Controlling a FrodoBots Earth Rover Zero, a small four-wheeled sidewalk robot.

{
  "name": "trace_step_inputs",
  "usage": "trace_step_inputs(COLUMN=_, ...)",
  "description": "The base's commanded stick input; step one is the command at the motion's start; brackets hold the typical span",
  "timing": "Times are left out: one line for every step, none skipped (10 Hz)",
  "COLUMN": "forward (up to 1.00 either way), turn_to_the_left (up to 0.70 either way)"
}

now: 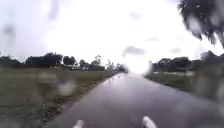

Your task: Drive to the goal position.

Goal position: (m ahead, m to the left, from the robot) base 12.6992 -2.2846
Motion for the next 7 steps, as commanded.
trace_step_inputs(forward=0.85, turn_to_the_left=-0.34)
trace_step_inputs(forward=0.85, turn_to_the_left=-0.1)
trace_step_inputs(forward=0.85, turn_to_the_left=0.0)
trace_step_inputs(forward=0.85, turn_to_the_left=0.0)
trace_step_inputs(forward=0.85, turn_to_the_left=0.0)
trace_step_inputs(forward=0.85, turn_to_the_left=0.0)
trace_step_inputs(forward=0.85, turn_to_the_left=0.0)
